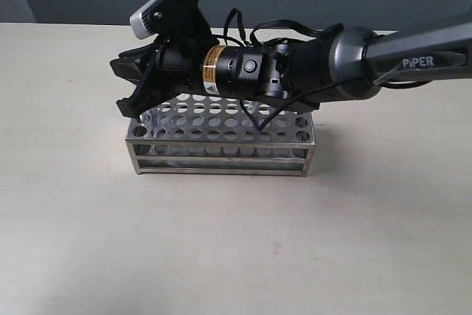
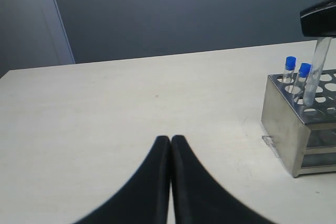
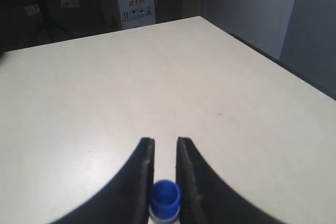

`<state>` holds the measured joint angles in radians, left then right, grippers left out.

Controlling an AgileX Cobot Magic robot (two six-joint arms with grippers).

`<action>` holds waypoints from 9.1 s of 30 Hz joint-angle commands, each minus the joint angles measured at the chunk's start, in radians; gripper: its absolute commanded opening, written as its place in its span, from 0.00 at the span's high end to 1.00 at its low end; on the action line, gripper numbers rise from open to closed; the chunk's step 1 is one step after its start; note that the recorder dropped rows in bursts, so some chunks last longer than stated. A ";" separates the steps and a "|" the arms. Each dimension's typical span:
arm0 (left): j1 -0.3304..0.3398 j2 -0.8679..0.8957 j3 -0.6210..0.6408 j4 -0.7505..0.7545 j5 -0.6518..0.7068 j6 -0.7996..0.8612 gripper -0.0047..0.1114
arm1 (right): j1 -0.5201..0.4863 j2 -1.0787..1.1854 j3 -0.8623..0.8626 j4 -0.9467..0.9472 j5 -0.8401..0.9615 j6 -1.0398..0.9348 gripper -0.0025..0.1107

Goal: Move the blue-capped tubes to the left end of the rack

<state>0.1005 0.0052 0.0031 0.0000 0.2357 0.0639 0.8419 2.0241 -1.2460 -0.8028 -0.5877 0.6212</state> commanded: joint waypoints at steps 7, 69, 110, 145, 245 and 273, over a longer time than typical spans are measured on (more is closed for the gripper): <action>-0.004 -0.005 -0.003 -0.007 -0.005 0.000 0.95 | -0.001 0.077 -0.007 -0.009 -0.078 0.006 0.99; -0.004 -0.005 -0.003 -0.007 -0.005 0.000 0.95 | -0.273 -0.111 0.485 0.412 -0.215 -0.267 0.50; -0.004 -0.005 -0.003 -0.007 -0.005 0.000 0.95 | -0.260 -0.280 0.334 0.110 -0.140 -0.076 0.98; -0.004 -0.005 -0.003 -0.007 -0.005 0.000 0.95 | 0.038 -0.025 0.043 -0.064 0.078 -0.055 0.98; -0.004 -0.005 -0.003 0.000 -0.003 0.000 0.95 | -0.622 -1.729 1.246 0.884 0.863 -0.019 0.98; -0.004 -0.005 -0.003 0.000 -0.003 0.000 0.95 | -0.622 -1.729 1.246 0.879 0.862 -0.019 0.98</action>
<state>0.1005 0.0052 0.0031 0.0000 0.2336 0.0639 0.2257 0.3011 0.0005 0.0804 0.2757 0.6051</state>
